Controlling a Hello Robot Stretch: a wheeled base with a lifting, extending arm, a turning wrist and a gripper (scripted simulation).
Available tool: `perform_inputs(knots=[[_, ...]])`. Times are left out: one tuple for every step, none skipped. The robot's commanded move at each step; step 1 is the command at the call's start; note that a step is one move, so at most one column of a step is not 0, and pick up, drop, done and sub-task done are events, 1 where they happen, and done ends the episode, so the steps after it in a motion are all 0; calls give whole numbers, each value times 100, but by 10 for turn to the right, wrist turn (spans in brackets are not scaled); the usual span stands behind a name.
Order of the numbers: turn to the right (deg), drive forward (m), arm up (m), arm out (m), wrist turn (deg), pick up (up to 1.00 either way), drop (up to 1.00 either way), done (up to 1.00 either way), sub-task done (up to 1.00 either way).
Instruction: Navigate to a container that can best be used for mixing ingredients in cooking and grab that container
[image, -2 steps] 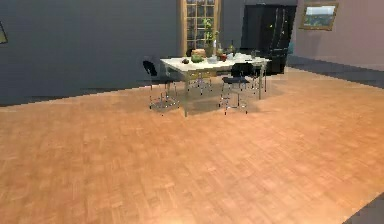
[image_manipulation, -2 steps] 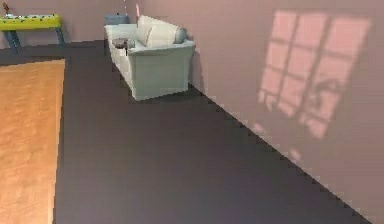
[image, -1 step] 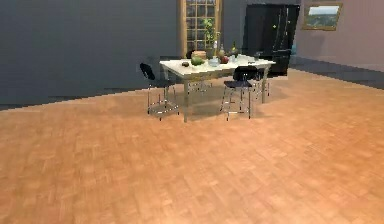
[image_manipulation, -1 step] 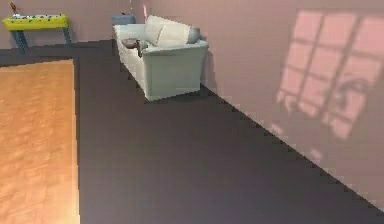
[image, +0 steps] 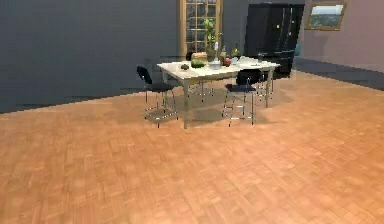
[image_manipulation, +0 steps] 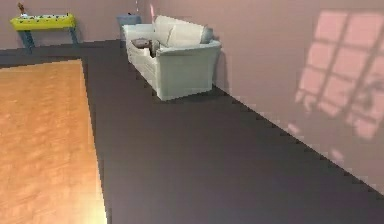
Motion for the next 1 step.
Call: perform_inputs(knots=[[90, 0, 0, 0, 0, 0, 0, 0, 0]])
